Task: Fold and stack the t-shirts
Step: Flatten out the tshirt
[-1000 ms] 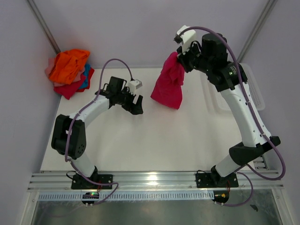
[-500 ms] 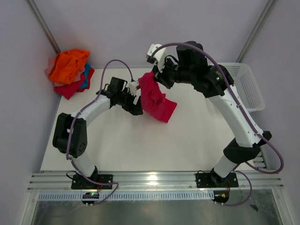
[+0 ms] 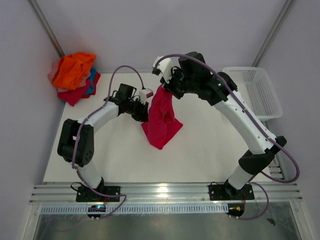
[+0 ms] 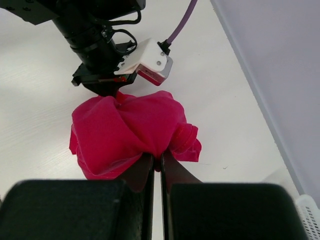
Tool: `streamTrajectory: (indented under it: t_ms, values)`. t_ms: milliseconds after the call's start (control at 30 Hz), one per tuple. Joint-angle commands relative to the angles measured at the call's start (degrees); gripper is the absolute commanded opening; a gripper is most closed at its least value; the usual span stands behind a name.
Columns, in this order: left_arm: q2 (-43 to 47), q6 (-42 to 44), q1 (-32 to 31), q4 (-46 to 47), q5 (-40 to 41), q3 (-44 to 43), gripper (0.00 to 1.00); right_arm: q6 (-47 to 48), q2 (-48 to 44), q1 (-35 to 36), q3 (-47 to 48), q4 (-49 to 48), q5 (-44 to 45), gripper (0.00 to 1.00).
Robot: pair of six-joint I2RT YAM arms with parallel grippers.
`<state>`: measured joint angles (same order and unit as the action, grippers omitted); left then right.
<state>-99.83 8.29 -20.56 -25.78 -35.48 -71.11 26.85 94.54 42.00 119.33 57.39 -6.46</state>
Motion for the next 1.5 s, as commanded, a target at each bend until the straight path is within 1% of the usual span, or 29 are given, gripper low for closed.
streamTrajectory:
  t_ms: [0, 133, 233, 267, 333, 367, 400, 433, 467, 533, 567, 600, 633, 667, 700, 733, 800, 833, 933, 1033, 1133, 1167, 1200, 1233, 1267, 1300, 1333, 1400, 1467]
  values:
    - [0.0, 2.1, 0.2, -1.4, -4.7, -0.7, 0.0, 0.0, -1.4, 0.0, -1.2, -6.3, 5.0, 0.03]
    - [0.2, 2.4, 0.2, -1.7, -2.0, -1.1, 0.0, -0.3, -1.8, -0.1, -3.6, -9.6, 12.3, 0.03]
    - [0.8, 2.1, 0.4, -0.9, 0.8, -1.1, 0.0, -0.7, -2.2, -0.1, -6.6, -14.7, 23.1, 0.03]
    - [1.0, 1.7, 0.5, -0.5, 2.1, -1.0, 0.0, 0.3, -2.1, -0.1, -8.9, -19.2, 32.1, 0.03]
    - [1.2, 0.4, 0.4, 0.8, 5.8, -1.0, 0.0, 3.7, -1.8, -0.1, -12.3, -25.1, 42.1, 0.03]
    - [1.2, 0.3, 0.4, 1.0, 6.7, -1.0, 0.0, 6.3, -1.6, -0.1, -17.2, -33.4, 47.4, 0.03]
    - [1.1, 0.1, 0.5, 1.2, 7.5, -1.0, 0.0, 11.8, -1.6, -0.1, -19.6, -37.0, 54.9, 0.03]
    - [1.0, -0.2, 0.5, 1.3, 8.2, -1.0, 0.02, 13.5, -1.7, -0.2, -23.4, -39.9, 56.5, 0.03]
    - [0.9, -0.1, 0.5, 1.1, 8.1, -1.0, 0.03, 14.0, -1.9, -0.3, -24.7, -41.6, 56.9, 0.03]
    - [0.3, 0.0, 0.5, 0.6, 8.0, -1.1, 0.07, 11.9, -2.3, -0.3, -26.3, -40.8, 56.1, 0.03]
    - [0.1, -0.1, 0.5, 0.5, 8.4, -1.2, 0.32, 11.0, -2.3, -0.3, -26.8, -38.3, 55.8, 0.03]
    - [-0.4, -0.4, 0.5, 0.3, 8.8, -1.4, 0.54, 9.2, -2.1, -0.3, -26.6, -37.2, 55.8, 0.08]
    - [-0.6, -0.9, 0.5, 0.2, 9.4, -1.5, 0.74, 8.4, -1.9, -0.2, -26.1, -34.6, 55.9, 0.26]
    - [-0.9, -1.1, 0.5, 0.1, 9.4, -1.7, 0.78, 7.7, -1.4, -0.2, -25.8, -33.7, 56.2, 0.5]
    - [-1.2, -1.3, 0.5, 0.0, 9.4, -2.1, 0.87, 7.3, -1.3, -0.3, -25.8, -33.4, 56.8, 0.74]
    - [-1.8, -1.2, 0.5, -0.1, 9.3, -2.3, 0.89, 6.8, -1.3, -0.3, -26.2, -33.3, 57.3, 0.8]
    - [-2.1, -1.5, 0.5, -0.3, 9.1, -2.8, 0.9, 6.7, -1.5, -0.3, -26.5, -33.3, 57.2, 0.84]
    - [-2.4, -1.4, 0.5, -0.5, 9.1, -2.9, 0.9, 6.5, -1.5, -0.3, -26.8, -33.4, 56.8, 0.89]
    - [-2.6, -1.4, 0.5, -0.8, 9.1, -3.0, 0.9, 4.3, -1.1, -1.0, -26.1, -31.4, 55.2, 0.95]
    - [-2.6, -1.1, 0.5, -1.0, 9.7, -2.8, 0.89, 2.7, -0.3, -1.7, -26.1, -29.5, 53.6, 0.95]
    - [-2.6, -1.3, 0.4, -1.0, 10.0, -2.8, 0.89, 1.0, 0.4, -3.1, -25.9, -26.9, 49.3, 0.95]
    - [-2.8, -1.3, 0.5, -1.0, 10.0, -2.9, 0.89, -0.8, 0.6, -3.8, -25.8, -25.8, 44.6, 0.95]
    - [-3.0, -1.4, 0.5, -0.9, 10.0, -2.9, 0.89, -2.3, 0.9, -5.6, -25.7, -24.7, 42.1, 0.95]
    - [-3.1, -1.4, 0.5, -1.1, 10.1, -3.0, 0.89, -3.9, 1.8, -6.8, -24.9, -21.5, 38.9, 0.94]
    - [-3.3, -1.4, 0.5, -1.2, 10.1, -3.0, 0.89, -5.2, 2.4, -8.0, -24.4, -19.7, 31.5, 0.91]
    - [-3.4, -1.3, 0.5, -1.4, 9.9, -3.0, 0.89, -7.4, 2.7, -10.7, -24.8, -17.9, 28.1, 0.91]
    - [-3.6, -0.8, 0.5, -1.6, 10.1, -3.1, 0.89, -8.2, 3.2, -11.9, -25.3, -17.6, 25.2, 0.9]
    - [-4.1, 0.1, 0.5, -2.9, 10.3, -3.8, 0.89, -7.8, 3.5, -13.8, -28.1, -17.1, 19.8, 0.89]
    - [-4.4, 2.4, 0.4, -4.2, 10.1, -5.3, 0.89, -6.4, 3.3, -14.2, -31.2, -19.4, 21.0, 0.89]
